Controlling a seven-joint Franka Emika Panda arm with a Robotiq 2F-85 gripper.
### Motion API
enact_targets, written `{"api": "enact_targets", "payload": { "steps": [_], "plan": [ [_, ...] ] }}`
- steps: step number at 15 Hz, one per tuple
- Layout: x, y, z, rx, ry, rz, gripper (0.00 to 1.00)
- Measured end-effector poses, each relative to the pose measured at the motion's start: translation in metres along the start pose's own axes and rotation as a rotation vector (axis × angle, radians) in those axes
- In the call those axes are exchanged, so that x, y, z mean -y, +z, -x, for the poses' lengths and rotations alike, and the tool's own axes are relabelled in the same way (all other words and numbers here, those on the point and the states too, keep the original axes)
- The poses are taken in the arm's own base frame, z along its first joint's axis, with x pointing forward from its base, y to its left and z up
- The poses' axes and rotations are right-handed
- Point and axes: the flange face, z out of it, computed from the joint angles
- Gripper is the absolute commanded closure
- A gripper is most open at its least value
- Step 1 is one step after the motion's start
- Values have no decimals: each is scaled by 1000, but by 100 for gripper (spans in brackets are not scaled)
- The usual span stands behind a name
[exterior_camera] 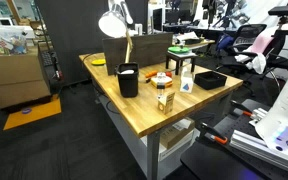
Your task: Remove the bottle from the green plate and put it on the table
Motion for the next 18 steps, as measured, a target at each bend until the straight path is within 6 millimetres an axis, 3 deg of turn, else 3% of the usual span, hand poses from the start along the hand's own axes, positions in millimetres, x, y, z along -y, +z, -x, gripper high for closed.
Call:
{"api": "enact_targets", "payload": {
  "steps": [18],
  "plan": [
    [8,3,-6,11,-17,7,0]
  ]
}}
